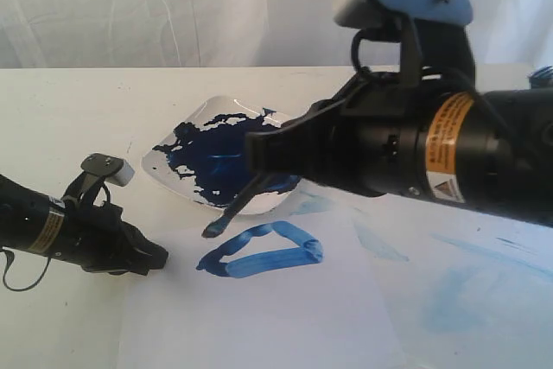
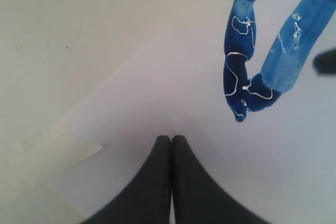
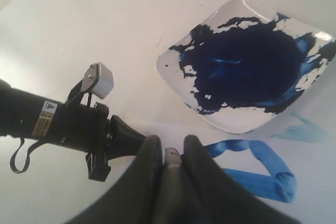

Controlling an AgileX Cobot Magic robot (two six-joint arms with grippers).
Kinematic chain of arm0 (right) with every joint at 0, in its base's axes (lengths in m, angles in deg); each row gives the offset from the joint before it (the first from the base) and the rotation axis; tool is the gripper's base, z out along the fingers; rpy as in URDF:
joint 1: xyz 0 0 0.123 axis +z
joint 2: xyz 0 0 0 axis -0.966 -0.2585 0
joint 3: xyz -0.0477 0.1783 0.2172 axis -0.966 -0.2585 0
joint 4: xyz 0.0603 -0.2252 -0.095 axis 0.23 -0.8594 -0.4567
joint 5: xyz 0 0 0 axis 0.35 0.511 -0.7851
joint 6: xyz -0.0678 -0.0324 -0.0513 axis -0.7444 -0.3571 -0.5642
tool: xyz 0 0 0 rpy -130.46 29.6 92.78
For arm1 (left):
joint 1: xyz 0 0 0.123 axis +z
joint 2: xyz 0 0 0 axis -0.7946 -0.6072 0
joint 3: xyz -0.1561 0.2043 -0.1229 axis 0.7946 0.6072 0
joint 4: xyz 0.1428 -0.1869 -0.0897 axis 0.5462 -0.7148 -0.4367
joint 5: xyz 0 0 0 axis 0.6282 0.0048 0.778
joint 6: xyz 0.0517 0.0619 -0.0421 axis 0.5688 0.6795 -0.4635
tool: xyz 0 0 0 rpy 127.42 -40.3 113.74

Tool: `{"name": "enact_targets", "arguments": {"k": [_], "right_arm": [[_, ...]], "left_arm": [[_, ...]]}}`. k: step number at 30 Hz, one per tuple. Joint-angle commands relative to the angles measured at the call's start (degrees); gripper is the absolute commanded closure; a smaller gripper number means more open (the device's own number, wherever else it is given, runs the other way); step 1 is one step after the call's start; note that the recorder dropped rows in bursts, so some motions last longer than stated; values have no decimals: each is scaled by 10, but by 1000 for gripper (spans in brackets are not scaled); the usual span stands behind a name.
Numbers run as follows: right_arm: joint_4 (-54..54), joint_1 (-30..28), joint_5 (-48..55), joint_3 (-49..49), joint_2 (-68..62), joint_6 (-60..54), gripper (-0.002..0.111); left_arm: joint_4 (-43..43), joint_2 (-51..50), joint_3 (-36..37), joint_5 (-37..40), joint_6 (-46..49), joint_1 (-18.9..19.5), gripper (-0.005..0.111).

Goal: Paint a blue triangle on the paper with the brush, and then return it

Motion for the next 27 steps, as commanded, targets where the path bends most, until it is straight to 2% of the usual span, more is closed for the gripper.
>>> {"name": "enact_targets", "arguments": {"k": [1,19,22,27], "right_arm": [[0,16,-23,-1,-36,-8,108],[-75,15,-31,-1,-78,1,108],[-151,15,-18,-1,-78,69,108],[-178,15,3,-1,-78,89,108]], "left_arm": [[10,-2,2,6,0,-2,107],[10,-2,2,6,0,-2,107],[10,-2,2,6,0,-2,107],[10,-2,2,6,0,-2,107]]}}
